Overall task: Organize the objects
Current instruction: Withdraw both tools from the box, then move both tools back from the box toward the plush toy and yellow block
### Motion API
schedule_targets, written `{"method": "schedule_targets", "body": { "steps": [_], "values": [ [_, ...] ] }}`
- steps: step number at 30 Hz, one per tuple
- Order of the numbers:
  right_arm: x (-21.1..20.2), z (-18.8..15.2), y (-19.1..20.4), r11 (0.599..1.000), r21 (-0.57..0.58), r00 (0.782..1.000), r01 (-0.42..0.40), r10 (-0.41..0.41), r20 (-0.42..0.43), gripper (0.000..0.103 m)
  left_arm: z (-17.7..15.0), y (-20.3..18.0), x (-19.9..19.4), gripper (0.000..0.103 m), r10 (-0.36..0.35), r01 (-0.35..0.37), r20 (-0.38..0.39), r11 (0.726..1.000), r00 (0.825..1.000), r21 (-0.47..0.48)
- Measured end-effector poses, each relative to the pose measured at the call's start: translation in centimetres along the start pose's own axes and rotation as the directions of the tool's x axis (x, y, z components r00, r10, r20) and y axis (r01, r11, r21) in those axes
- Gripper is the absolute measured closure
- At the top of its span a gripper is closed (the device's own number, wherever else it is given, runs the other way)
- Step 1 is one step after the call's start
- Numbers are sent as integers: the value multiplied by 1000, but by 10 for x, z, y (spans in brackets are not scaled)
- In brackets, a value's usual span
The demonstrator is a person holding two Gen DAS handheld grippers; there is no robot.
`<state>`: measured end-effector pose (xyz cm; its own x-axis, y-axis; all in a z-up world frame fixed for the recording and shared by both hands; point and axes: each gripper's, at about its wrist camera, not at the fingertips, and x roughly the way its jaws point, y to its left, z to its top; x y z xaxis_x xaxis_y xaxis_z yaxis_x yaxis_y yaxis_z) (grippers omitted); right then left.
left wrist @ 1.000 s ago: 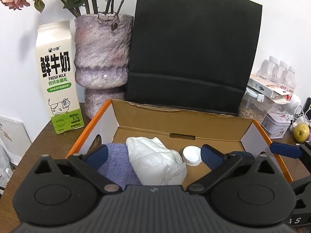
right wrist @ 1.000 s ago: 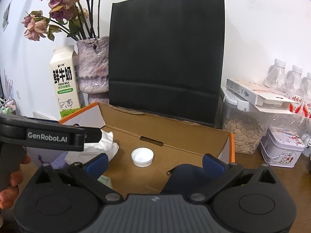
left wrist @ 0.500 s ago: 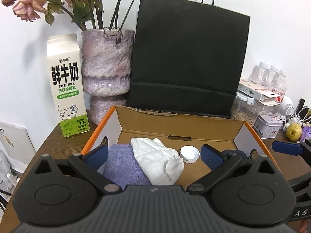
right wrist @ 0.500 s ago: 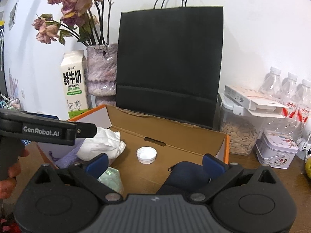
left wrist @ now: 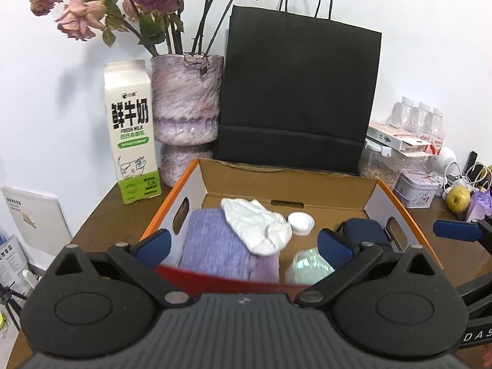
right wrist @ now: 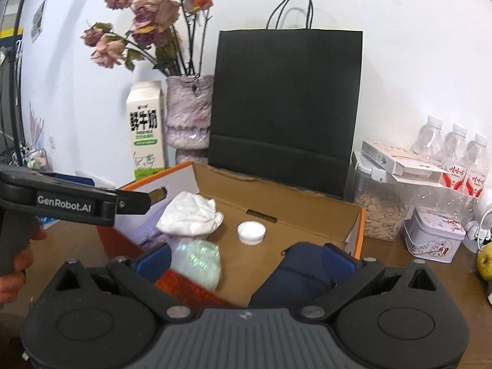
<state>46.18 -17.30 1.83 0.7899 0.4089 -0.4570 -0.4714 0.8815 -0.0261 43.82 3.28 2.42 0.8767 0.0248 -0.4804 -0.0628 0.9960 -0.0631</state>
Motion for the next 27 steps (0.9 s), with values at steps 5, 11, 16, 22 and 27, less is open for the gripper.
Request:
{"method": "schedule_targets", "body": {
  "steps": [5,11,16,22,27],
  "values": [
    [-19,-10,6,1000,4,1000,-28,28,-4,0,-12,1,-24,0,2,-3,-9,1000,1000,-23],
    [-43,-23,16,999,-1,999,-53,52,-12,0,-28,-4,-50,0,14,-15,-26,999,1000,-39],
    [-64,-36,19,998,5,998,-57,57,-23,0,-45,-8,-70,0,26,-29,-48,998,998,-52],
    [-85,-49,23,998,-4,998,-56,56,-34,0,-61,-14,-96,0,43,-46,-55,997,998,-61],
    [-101,-64,27,998,-10,997,-63,62,-48,0,-76,-18,-117,0,65,-69,-68,995,996,-66]
  ]
}}
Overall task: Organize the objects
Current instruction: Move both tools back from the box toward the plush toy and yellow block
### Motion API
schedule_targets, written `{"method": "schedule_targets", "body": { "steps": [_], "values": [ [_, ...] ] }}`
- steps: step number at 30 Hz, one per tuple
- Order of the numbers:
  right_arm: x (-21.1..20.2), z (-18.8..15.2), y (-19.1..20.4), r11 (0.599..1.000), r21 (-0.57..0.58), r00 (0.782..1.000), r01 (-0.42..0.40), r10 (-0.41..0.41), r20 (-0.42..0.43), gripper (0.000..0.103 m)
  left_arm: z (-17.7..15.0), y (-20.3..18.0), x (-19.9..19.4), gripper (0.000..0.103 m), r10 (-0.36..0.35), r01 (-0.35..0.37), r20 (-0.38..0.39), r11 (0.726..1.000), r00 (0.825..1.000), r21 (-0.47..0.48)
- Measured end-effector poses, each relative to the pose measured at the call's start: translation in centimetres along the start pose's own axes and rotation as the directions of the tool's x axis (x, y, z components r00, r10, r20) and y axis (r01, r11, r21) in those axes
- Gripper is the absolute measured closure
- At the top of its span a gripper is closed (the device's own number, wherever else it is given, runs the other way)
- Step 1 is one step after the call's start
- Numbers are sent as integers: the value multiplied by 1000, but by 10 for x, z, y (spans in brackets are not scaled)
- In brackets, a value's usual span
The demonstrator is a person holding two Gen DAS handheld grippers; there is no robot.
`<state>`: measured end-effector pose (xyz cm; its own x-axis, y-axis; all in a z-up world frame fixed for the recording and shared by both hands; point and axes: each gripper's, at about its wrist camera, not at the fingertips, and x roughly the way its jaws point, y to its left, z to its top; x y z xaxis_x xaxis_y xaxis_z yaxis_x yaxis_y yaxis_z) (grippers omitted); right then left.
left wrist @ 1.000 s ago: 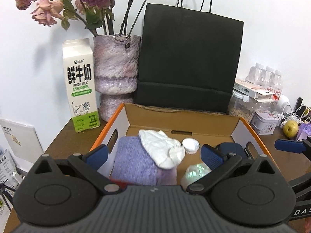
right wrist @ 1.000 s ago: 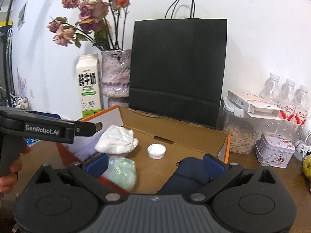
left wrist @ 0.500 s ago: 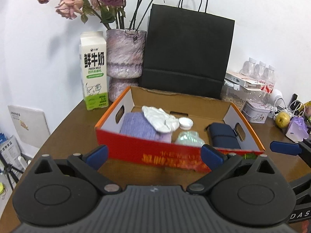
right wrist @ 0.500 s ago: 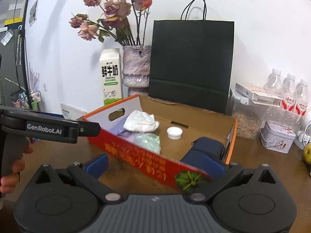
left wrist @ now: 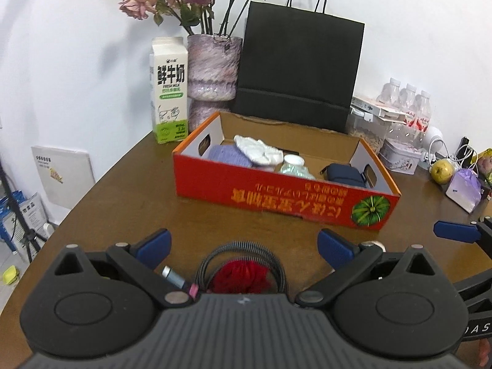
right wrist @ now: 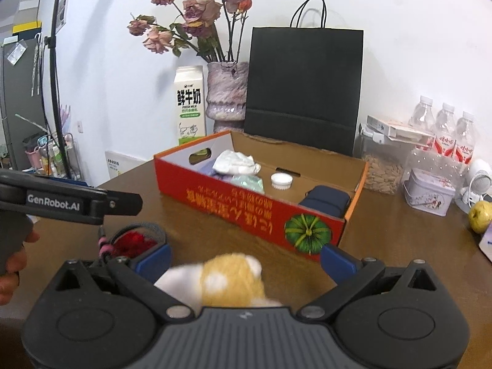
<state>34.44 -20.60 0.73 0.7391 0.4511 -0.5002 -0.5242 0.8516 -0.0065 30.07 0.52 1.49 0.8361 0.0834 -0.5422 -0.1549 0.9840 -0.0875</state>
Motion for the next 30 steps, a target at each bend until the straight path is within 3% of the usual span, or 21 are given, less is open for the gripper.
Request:
{"method": "schedule_targets", "body": {
  "steps": [17,30],
  "values": [
    [-61,-52,25,999,-49,1000,-1,0,-12,0,-60,-12,-65,0,27,-26,-37,1000,999,16],
    [-96,-93,35,1000,-9,999,18,-19,-37,0,-100,-15,-104,0,10,-8,-65,999,998,34]
  ]
}}
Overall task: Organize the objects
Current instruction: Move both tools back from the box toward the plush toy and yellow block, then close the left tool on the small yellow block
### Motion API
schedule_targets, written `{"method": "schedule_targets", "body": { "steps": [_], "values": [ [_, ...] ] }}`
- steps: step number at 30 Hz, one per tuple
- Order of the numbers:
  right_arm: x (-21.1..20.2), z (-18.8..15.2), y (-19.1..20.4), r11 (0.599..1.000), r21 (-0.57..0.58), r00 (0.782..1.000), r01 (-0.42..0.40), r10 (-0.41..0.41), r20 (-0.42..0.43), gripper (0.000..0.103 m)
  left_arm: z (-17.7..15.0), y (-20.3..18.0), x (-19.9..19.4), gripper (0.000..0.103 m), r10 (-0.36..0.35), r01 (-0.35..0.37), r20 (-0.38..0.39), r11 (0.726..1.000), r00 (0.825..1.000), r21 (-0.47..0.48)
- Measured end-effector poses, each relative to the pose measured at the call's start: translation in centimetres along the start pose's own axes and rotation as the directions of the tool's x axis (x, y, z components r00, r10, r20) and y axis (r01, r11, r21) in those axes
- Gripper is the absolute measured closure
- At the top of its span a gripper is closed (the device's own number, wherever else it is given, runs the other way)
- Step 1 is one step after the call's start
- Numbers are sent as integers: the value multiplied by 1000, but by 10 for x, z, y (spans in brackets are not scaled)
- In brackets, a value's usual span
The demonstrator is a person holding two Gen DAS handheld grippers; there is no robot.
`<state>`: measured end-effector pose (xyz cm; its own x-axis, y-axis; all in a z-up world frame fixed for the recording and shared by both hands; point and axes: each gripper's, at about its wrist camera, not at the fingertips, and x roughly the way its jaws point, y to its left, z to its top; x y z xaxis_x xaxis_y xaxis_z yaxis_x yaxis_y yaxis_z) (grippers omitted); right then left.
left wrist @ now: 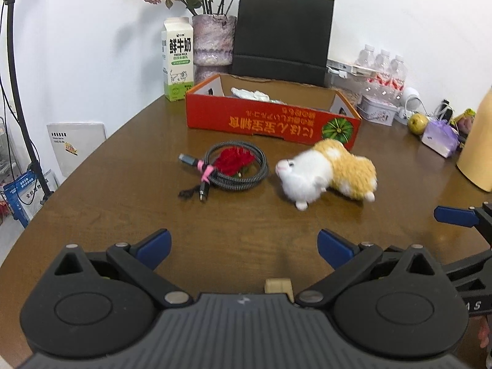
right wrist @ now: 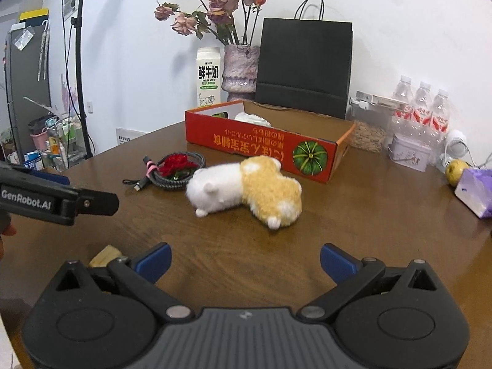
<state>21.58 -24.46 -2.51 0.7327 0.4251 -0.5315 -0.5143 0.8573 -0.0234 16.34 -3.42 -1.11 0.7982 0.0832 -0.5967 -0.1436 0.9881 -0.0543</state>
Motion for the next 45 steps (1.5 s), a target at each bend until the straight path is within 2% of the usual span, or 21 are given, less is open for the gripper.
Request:
{"method": "schedule_targets", "body": {
  "steps": [11,20,23,25,26,27,28,30,45],
  "values": [
    [-26,-24,7,999,16,999,30,-30,-11,0,-30,-7,-18,0,-32,35,-67,999,997,31],
    [-31,-36,9,999,16,999,28,-28,-24,0,-43,-10,-5,1,-34,37,-116,999,993,25],
    [-29,-36,8,999,16,999,28,-28,-28,0,-42,-15,-1,13,-39,43,-112,998,993,36],
    [-28,-36,8,999,20,999,29,-29,-28,0,-42,-18,3,34,-47,52,-117,998,992,45],
    [-27,-36,7,999,21,999,29,-29,-28,0,-42,-19,5,36,-47,53,-114,997,992,49],
    [-27,-36,7,999,23,999,30,-29,-28,0,-42,-21,5,46,-42,48,-104,997,994,54],
    [-26,-36,7,999,24,999,30,-29,-28,0,-41,-22,5,64,-52,58,-101,997,994,54],
    [-26,-36,8,999,21,999,29,-29,-30,0,-41,-23,5,81,-71,76,-96,996,993,56],
    [-20,-32,11,1000,16,999,27,-27,-33,0,-33,-14,0,81,-56,59,-57,997,997,49]
  ]
}}
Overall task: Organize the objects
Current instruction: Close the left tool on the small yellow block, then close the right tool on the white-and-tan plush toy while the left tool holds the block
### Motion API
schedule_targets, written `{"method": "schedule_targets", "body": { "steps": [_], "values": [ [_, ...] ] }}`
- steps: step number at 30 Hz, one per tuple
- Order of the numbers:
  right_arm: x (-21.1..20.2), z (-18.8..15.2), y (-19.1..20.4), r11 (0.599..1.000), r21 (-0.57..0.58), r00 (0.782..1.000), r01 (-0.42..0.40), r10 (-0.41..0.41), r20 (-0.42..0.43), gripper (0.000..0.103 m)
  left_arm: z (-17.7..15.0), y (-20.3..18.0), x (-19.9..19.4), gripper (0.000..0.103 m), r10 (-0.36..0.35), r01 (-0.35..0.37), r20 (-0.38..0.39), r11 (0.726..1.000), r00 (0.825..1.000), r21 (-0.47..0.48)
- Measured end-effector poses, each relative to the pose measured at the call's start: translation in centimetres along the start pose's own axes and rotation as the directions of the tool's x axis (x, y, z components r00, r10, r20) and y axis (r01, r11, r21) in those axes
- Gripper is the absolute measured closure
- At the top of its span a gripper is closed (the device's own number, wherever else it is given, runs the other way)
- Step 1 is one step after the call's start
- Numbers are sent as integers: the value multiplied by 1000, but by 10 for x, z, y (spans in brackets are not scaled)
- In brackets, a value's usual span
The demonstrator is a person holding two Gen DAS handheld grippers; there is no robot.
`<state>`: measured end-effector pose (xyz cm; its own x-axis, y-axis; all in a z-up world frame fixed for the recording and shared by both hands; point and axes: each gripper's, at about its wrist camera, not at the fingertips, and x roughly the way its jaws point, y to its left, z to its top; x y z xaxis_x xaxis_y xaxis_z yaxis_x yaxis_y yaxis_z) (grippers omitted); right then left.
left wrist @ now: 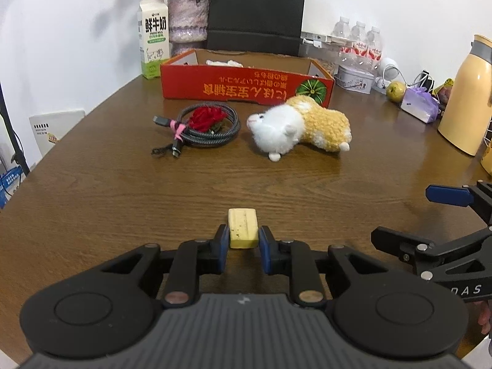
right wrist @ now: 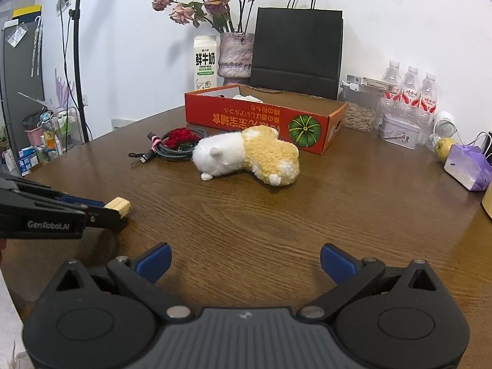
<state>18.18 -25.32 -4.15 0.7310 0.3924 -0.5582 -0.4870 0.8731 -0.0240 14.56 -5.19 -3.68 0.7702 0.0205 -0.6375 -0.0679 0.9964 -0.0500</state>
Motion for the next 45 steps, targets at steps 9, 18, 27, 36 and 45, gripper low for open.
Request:
{"method": "schedule_targets", "body": {
  "steps": [9,18,27,36,45],
  "values": [
    [16,17,1,1000,-4,1000,4,-4,7,0,17,12,9,81,5,-5,16,1000,1000,-9],
    [44,42,-5,999,-29,1000,21,-21,-5,0,39,20,29,81,3,-3,16,1000,1000,-14],
    [77,65,-21,999,-41,999,31,-32,-26,0,66,26,51,82,3,-2,16,1000,1000,-26],
    [110,80,-33,996,-85,999,-19,15,-52,0,81,23,63,82,3,-3,23,1000,1000,-22],
    [127,86,-42,988,-131,997,-76,71,-37,2,84,22,72,82,16,-15,10,999,1000,-33]
  ]
}}
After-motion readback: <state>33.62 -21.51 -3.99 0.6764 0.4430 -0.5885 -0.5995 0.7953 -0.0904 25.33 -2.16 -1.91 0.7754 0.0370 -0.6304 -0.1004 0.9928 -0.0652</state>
